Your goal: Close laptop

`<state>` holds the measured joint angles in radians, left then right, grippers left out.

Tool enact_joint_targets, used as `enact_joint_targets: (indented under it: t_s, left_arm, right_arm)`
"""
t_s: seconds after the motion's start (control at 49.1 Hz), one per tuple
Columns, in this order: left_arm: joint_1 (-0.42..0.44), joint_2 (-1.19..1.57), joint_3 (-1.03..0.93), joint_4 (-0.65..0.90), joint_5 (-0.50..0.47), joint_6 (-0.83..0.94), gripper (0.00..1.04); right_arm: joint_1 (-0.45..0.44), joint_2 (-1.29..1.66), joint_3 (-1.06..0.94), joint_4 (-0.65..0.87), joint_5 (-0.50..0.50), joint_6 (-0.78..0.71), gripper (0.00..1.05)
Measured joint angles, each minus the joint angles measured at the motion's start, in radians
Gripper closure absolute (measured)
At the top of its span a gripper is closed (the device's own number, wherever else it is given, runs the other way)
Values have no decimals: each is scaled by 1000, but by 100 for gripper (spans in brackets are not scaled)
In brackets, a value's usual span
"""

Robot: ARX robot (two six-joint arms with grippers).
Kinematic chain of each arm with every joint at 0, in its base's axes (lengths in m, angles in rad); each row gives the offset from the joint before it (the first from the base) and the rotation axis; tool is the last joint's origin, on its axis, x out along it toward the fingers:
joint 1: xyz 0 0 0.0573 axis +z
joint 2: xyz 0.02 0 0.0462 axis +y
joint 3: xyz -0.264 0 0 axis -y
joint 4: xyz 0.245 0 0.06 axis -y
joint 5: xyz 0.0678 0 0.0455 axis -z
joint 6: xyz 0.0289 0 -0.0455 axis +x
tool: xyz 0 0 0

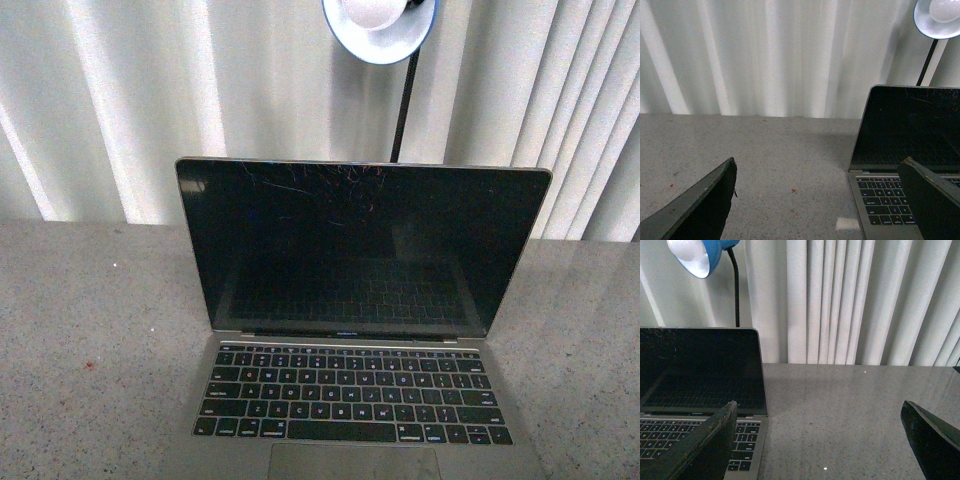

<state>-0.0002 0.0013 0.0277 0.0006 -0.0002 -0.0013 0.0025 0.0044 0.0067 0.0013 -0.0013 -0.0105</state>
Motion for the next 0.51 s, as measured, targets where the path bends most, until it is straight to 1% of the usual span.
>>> enact_joint_targets:
  t_s: [0.509]
  left_arm:
    - [0, 0, 0, 0, 0, 0, 7]
  right_arm:
    - [0, 0, 0, 0, 0, 0, 7]
